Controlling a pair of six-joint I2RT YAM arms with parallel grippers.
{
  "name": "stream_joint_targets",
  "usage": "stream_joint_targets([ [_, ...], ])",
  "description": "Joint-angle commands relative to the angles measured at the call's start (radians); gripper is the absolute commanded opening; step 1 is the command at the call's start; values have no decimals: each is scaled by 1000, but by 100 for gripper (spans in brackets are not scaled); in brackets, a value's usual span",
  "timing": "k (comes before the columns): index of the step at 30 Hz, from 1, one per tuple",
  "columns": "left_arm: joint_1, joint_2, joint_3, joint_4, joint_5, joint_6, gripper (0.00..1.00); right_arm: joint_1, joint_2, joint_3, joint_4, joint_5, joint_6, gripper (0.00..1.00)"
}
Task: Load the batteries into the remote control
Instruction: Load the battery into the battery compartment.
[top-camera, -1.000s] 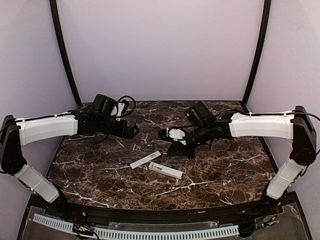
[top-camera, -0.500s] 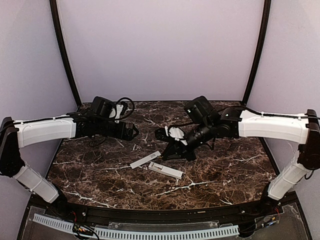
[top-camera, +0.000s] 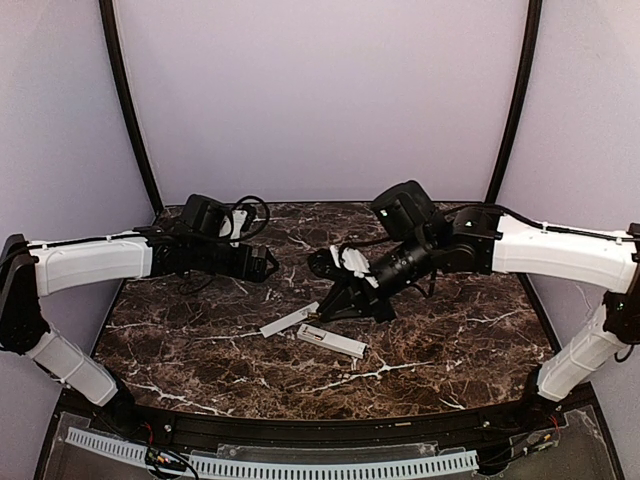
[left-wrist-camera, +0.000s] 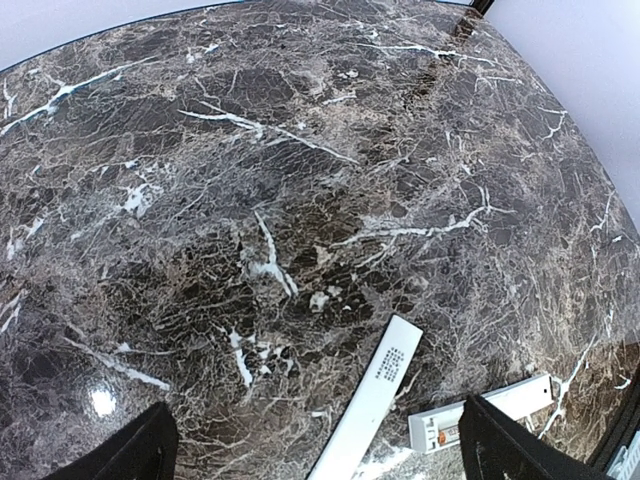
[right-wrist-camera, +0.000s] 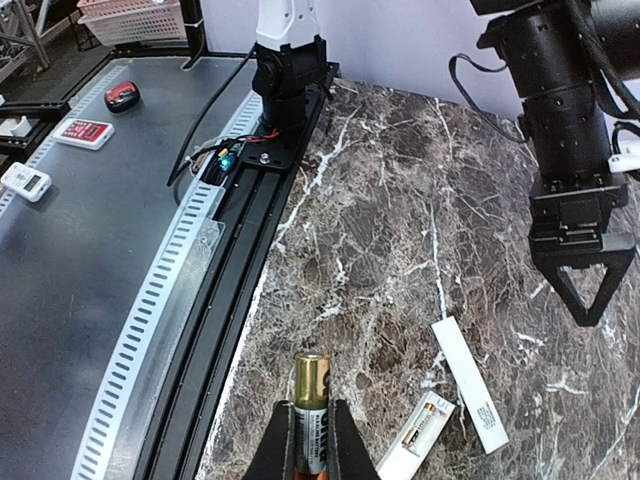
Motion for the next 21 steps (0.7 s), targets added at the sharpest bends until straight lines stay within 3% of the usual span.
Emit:
stream_joint_targets([
  [1, 6, -32, -15, 7, -7, -13, 99, 6, 78, 55, -67, 177, 64, 0],
  [8, 8, -38, -15, 0, -14, -14, 99, 4, 236, 129, -166, 424, 213, 0],
  [21, 18, -30, -25, 3, -8, -24, 99, -17, 489, 284, -258, 472, 344, 0],
])
